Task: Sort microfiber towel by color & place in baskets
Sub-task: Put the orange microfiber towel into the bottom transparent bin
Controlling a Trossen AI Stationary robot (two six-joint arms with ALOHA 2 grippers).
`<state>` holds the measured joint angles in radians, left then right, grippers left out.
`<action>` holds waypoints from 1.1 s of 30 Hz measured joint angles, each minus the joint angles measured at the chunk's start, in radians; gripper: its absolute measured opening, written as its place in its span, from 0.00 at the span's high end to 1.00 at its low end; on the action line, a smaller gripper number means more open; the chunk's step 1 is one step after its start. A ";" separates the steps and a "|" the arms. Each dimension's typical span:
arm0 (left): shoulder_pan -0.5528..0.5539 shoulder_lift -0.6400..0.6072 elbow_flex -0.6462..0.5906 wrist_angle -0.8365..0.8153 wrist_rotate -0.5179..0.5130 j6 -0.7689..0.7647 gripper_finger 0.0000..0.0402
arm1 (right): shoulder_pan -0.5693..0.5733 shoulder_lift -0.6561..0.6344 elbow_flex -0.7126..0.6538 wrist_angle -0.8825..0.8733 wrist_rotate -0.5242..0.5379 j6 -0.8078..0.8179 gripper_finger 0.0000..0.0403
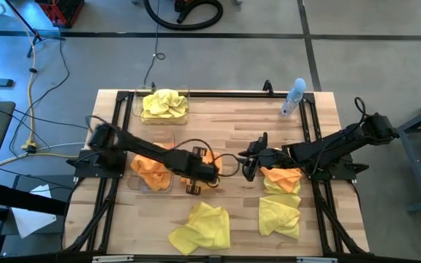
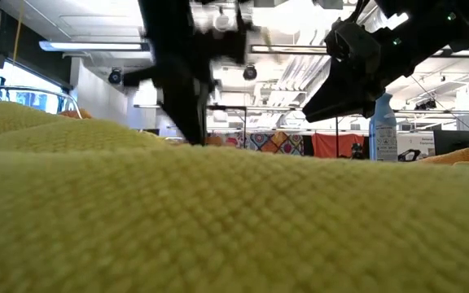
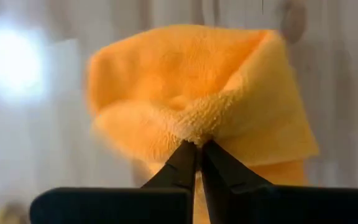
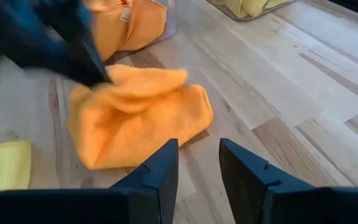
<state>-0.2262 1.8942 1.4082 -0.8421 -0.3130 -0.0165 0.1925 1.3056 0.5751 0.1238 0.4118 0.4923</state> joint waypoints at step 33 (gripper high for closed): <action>-0.352 -0.979 0.000 -0.644 -0.390 -0.719 1.00 | -0.003 0.000 0.000 -0.009 0.001 -0.003 0.73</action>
<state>-0.5786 0.9149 1.4082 -1.4859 -0.7034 -0.7350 0.1898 1.3056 0.5751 0.1147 0.4127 0.4892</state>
